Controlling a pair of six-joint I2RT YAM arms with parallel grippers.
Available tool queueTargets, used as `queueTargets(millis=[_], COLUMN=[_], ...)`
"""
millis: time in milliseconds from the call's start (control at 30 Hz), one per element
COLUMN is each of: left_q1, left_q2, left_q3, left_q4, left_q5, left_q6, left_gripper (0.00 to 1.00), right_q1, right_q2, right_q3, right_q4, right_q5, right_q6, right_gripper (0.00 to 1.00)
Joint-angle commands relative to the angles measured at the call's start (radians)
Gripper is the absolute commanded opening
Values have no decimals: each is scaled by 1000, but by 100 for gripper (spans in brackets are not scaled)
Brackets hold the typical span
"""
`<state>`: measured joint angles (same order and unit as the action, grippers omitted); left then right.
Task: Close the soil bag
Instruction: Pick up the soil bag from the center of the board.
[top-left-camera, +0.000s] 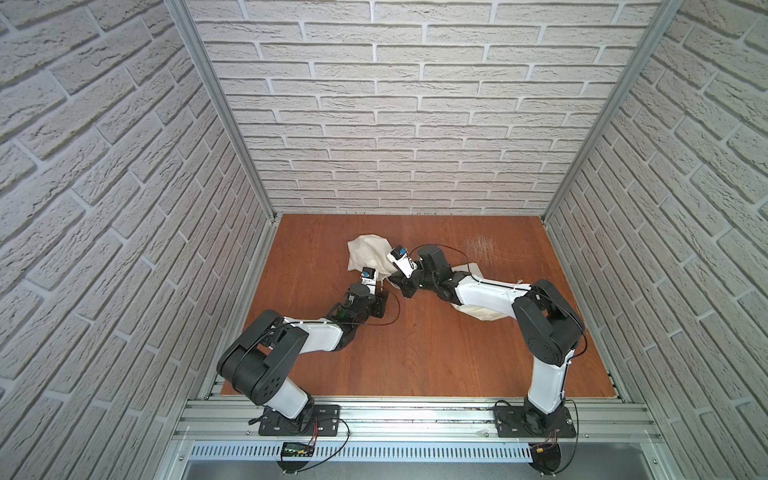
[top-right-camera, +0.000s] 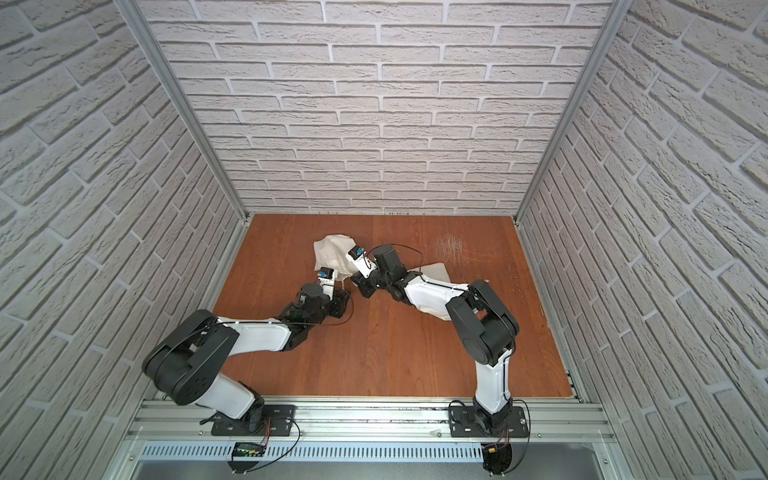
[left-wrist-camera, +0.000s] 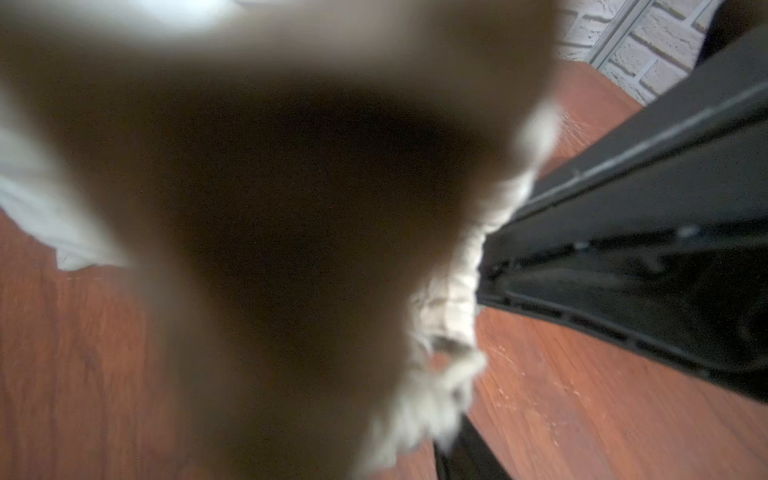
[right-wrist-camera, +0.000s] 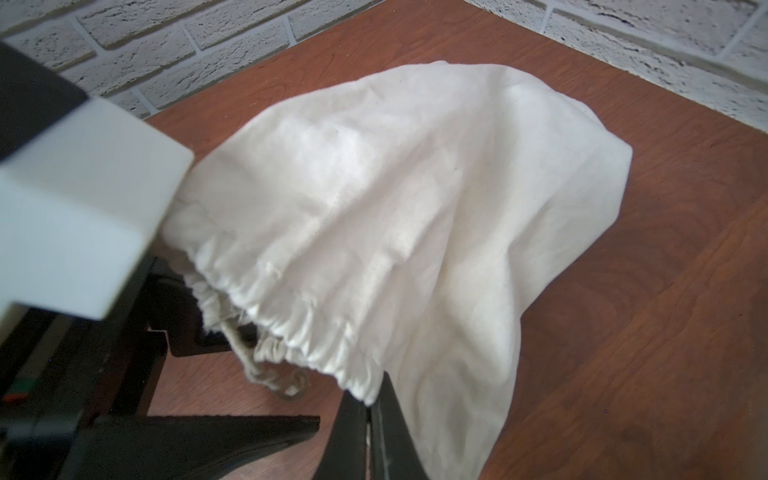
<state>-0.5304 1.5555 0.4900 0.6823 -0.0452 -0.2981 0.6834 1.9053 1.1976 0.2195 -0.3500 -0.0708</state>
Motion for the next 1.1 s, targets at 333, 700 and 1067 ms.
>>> queueTargets(millis=[333,700,1067], left_q1=[-31,-29,-1], left_q2=[-27,-527,-351], left_q3=[-39,103,675], left_q4=[186,-383,-854], left_q5=[-34,31,174], left_q6=[-64,-71,-52], left_gripper=[0,0,0], right_q1=[-90,-159,-62], right_q2=[-83,-161,-422], right_q3=[-33,-94,-153], right_q4=[61,14,55], right_q5=[-4,44,8], right_q6=[96,30,-30], right_gripper=[3,26,48])
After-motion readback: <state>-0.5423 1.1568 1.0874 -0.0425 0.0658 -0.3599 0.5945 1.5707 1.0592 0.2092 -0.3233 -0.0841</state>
